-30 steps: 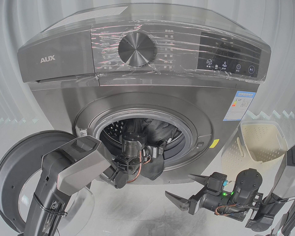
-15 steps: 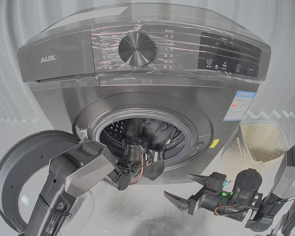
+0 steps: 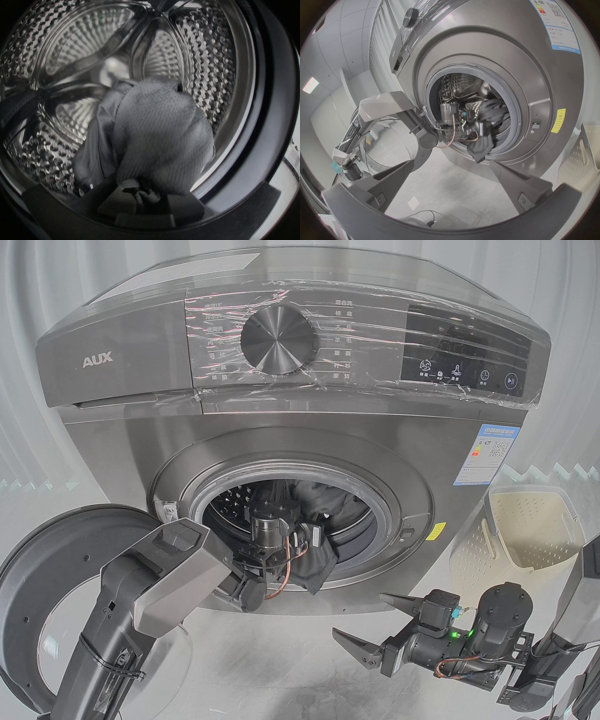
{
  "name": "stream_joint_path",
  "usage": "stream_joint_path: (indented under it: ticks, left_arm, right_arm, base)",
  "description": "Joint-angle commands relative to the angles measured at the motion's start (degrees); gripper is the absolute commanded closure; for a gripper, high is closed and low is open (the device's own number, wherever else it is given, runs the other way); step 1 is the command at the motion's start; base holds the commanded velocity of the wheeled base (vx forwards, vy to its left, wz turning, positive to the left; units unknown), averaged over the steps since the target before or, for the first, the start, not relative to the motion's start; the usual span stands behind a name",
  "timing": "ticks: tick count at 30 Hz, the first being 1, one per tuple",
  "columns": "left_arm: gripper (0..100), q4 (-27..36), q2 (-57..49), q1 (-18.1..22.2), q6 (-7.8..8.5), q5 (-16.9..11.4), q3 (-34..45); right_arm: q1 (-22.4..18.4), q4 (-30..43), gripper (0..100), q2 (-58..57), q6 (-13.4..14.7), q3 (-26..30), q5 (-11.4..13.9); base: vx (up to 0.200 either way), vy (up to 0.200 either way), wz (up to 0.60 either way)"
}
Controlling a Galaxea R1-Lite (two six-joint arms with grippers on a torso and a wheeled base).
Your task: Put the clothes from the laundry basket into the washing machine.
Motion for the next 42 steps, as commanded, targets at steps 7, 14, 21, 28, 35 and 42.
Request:
stream_joint_path:
  ticks: [7,14,21,28,35,42]
  left_arm:
    - [100,0.56,4.09,3.19,-0.43,2.78,-16.93]
    - [0,0.47,3.83,3.36,-0.43,2.78,-15.70]
    - [0,0.03,2.77,2.92,-0.69,2.78,-11.83]
    - [0,0.20,-0.21,1.96,-0.61,0.85,-1.99]
    - [0,0.20,2.07,1.60,-0.61,-0.29,-2.07]
    - [0,0.38,5.06,1.60,-0.34,-0.47,-4.89]
  right_arm:
    - [0.19,-0.01,0,0.06,0.05,-0.10,-0.01]
    - [0.19,-0.01,0,0.15,0.05,-0.19,-0.01]
    - [0.19,-0.01,0,0.15,0.05,-0.19,-0.01]
    - [0.27,-0.01,0,0.15,0.05,-0.19,-0.01]
    - [0.27,-0.01,0,0.32,0.05,-0.19,-0.01]
    - [0.27,-0.01,0,0.32,0.05,-0.19,-0.01]
  base:
    - [0.000,0.000,0.00]
    - [0.000,0.000,0.00]
    - [0.000,0.000,0.00]
    - [0.000,0.000,0.00]
    - [0.000,0.000,0.00]
    - [0.000,0.000,0.00]
